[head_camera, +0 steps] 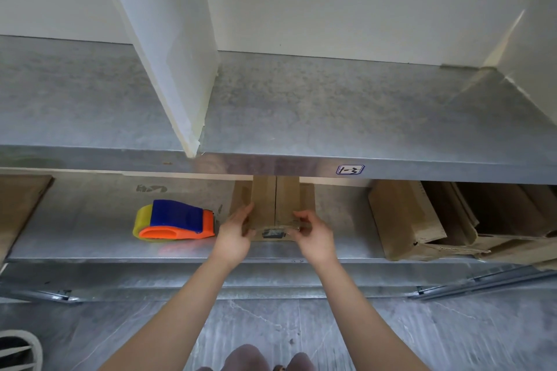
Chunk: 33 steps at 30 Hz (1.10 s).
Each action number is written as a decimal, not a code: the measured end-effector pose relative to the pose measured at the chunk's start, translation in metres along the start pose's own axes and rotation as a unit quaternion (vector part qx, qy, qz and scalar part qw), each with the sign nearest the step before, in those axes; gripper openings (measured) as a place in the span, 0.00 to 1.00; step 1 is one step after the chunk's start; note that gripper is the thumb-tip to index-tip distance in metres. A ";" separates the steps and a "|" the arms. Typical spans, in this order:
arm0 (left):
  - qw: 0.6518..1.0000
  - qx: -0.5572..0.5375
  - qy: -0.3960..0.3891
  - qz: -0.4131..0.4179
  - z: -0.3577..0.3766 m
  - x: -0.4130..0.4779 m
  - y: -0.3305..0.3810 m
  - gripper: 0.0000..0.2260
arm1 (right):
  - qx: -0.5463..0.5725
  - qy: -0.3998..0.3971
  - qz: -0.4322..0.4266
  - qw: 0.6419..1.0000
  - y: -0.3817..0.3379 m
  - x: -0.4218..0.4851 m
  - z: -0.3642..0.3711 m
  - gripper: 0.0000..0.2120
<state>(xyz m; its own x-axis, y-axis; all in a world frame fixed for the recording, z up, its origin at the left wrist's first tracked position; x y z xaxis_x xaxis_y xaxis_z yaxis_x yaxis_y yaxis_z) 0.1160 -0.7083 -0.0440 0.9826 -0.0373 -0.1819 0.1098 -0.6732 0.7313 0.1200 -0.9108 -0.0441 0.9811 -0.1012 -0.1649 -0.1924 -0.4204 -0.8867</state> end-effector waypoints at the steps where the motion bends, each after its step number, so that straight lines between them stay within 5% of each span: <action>1: 1.000 0.003 -0.014 0.006 0.003 -0.002 0.001 0.29 | 0.001 0.007 -0.002 1.000 -0.001 -0.001 0.001 0.17; 11: 0.995 -0.096 0.000 -0.023 0.019 -0.029 0.004 0.37 | 0.057 0.018 0.039 0.997 -0.001 -0.020 -0.012 0.14; 16: 0.995 -0.091 -0.044 -0.006 0.032 -0.025 0.023 0.39 | 0.049 0.018 0.070 0.996 -0.004 -0.025 0.005 0.35; 21: 0.994 -0.009 -0.106 0.002 -0.003 -0.004 0.019 0.51 | 0.064 0.014 0.079 0.995 -0.002 -0.028 -0.004 0.36; 26: 0.989 0.066 -0.132 0.014 -0.025 0.033 0.026 0.48 | 0.013 0.070 0.006 0.997 0.006 -0.049 -0.017 0.31; 33: 0.988 0.102 -0.114 0.024 -0.005 0.037 0.019 0.37 | 0.041 0.172 0.078 0.981 0.004 -0.069 -0.007 0.29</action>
<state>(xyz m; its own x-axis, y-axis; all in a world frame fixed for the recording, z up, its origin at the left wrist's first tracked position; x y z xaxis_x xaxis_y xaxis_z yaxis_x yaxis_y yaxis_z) 0.1556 -0.7189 -0.0337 0.9240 -0.2220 -0.3114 0.0093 -0.8010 0.5986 0.0513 -0.9119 -0.0333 0.8722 -0.4626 -0.1589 -0.3237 -0.3024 -0.8966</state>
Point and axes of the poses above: each hand's wrist, its own x-axis towards the middle knuckle, its own z-axis out of the palm, y = z × x, the point moved 3 cm from there along x, towards the middle knuckle, and after that the axes turned 8 degrees about x, right-handed, at the moved point
